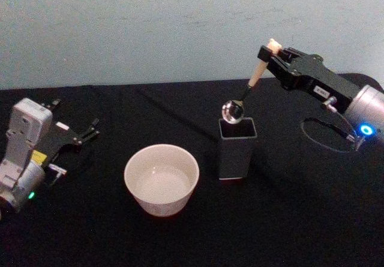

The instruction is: Pick up the stirring spoon with one hand, stir inside the cup, then place it back in its original position.

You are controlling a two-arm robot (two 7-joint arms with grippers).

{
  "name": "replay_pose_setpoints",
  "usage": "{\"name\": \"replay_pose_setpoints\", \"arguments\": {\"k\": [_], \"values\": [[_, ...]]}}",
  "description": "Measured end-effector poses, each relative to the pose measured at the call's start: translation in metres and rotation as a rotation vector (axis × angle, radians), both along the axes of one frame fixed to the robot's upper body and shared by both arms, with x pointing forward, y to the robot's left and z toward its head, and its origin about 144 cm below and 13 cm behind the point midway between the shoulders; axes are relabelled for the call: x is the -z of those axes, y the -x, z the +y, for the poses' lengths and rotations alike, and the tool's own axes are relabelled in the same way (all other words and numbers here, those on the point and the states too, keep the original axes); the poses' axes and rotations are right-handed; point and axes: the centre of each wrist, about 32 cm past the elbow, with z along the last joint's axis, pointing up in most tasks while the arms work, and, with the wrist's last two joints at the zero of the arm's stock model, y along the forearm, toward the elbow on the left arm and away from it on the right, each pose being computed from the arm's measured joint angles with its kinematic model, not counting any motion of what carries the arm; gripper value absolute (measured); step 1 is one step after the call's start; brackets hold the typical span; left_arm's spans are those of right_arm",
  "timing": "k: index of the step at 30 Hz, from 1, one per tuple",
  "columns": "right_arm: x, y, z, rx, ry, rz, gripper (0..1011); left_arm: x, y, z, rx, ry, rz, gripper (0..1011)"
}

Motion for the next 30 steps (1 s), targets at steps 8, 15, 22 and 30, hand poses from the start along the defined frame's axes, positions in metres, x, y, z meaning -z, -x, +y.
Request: {"name": "replay_pose_setpoints", "arguments": {"k": [8, 15, 22, 30], "values": [[0.007, 0.001, -0.007, -0.003, 0.030, 0.005, 214, 0.000, 0.000, 0.000, 0.000, 0.000, 0.000, 1002], [0.018, 0.000, -0.004, -0.007, 0.054, 0.028, 214, 0.000, 0.000, 0.000, 0.000, 0.000, 0.000, 1001], [0.027, -0.001, -0.001, -0.008, 0.082, 0.046, 214, 0.000, 0.000, 0.000, 0.000, 0.000, 0.000, 1001], [0.038, -0.002, 0.003, -0.012, 0.112, 0.070, 214, 0.000, 0.000, 0.000, 0.000, 0.000, 0.000, 1002]]}}
